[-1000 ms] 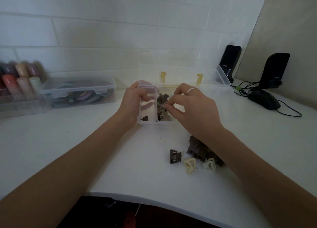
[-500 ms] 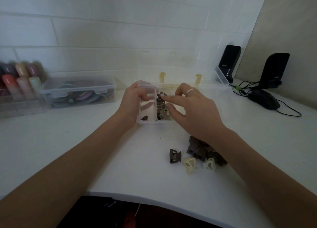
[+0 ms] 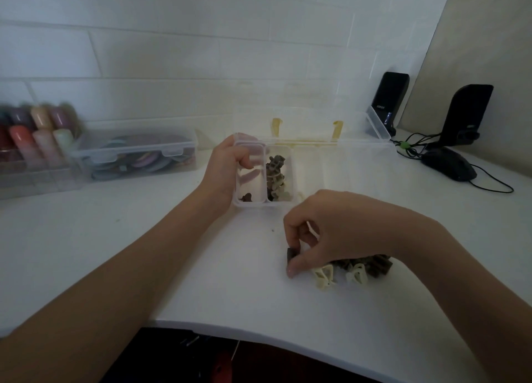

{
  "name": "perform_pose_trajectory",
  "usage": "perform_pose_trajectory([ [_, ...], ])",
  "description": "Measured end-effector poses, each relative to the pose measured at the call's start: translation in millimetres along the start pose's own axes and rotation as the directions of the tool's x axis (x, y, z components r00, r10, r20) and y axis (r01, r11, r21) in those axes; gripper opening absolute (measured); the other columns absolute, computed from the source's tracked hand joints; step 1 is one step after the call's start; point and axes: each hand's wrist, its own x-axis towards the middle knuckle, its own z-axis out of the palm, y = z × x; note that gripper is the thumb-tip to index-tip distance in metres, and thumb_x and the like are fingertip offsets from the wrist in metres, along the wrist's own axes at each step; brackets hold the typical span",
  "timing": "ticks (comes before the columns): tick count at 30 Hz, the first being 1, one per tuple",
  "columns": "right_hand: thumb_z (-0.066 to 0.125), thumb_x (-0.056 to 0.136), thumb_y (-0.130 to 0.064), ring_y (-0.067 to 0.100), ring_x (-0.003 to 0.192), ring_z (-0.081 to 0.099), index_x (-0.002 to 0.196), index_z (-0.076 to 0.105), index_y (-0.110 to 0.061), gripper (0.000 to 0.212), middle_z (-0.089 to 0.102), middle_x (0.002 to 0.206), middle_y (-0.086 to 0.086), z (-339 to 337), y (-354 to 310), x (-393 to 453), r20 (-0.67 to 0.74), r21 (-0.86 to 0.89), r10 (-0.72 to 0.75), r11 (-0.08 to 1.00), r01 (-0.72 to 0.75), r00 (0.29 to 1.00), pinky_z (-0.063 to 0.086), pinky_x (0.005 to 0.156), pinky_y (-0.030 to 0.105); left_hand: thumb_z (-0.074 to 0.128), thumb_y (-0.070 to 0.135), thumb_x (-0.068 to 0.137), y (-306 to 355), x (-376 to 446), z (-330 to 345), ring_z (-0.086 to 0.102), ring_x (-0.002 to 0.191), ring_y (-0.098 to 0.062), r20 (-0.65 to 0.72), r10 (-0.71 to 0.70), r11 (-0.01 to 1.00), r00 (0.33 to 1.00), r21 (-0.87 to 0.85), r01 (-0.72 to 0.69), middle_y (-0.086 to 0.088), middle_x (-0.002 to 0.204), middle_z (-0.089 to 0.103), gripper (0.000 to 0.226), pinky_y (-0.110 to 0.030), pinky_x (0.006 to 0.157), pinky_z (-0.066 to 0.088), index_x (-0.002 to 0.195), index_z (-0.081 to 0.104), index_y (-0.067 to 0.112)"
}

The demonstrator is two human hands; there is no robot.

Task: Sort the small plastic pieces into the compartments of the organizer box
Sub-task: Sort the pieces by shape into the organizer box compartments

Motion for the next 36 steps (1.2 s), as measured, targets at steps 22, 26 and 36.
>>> perform_pose_trajectory([
  [22, 0.069, 0.082, -0.019, 0.012, 0.06, 0.054, 0.104, 0.064, -0.032, 0.026, 0.056, 0.102, -0.018, -1.3, 47.3, 8.9, -0.719, 0.248, 0.144, 0.967, 0.057, 0.68, 0.042, 0.058, 0.011, 0.033, -0.004, 0.039, 7.4, 3.5, -14.0, 0.067, 0.063, -0.011, 0.068, 0.022, 1.0, 0.997, 0.003, -0.022, 0.003, 0.064, 0.068, 0.046, -0.027, 0.064, 0.053, 0.076, 0.057, 0.012],
  [26, 0.064, 0.086, -0.014, 0.014, 0.057, 0.056, 0.106, 0.062, -0.033, 0.027, 0.056, 0.104, -0.02, -2.3, 49.5, 7.6, -0.751, 0.261, 0.173, 0.964, 0.046, 0.637, 0.053, 0.063, 0.03, 0.032, -0.004, 0.039, 9.8, 3.1, -14.9, 0.065, 0.059, -0.009, 0.076, -0.001, 1.0, 0.997, -0.015, 0.002, 0.004, 0.062, 0.066, 0.046, -0.024, 0.058, 0.05, 0.076, 0.054, 0.013],
  [36, 0.061, 0.084, -0.034, -0.003, 0.048, 0.049, 0.083, 0.059, -0.026, 0.008, 0.065, 0.085, -0.02, 2.2, 43.5, 3.5, -0.79, 0.027, 0.052, 0.998, -0.049, 0.611, 0.031, 0.047, 0.019, 0.039, 0.002, 0.023, 13.1, -0.1, -17.5, 0.066, 0.059, -0.009, 0.071, -0.014, 1.0, 0.997, -0.026, 0.016, 0.005, 0.061, 0.066, 0.056, -0.026, 0.061, 0.051, 0.075, 0.053, 0.013],
])
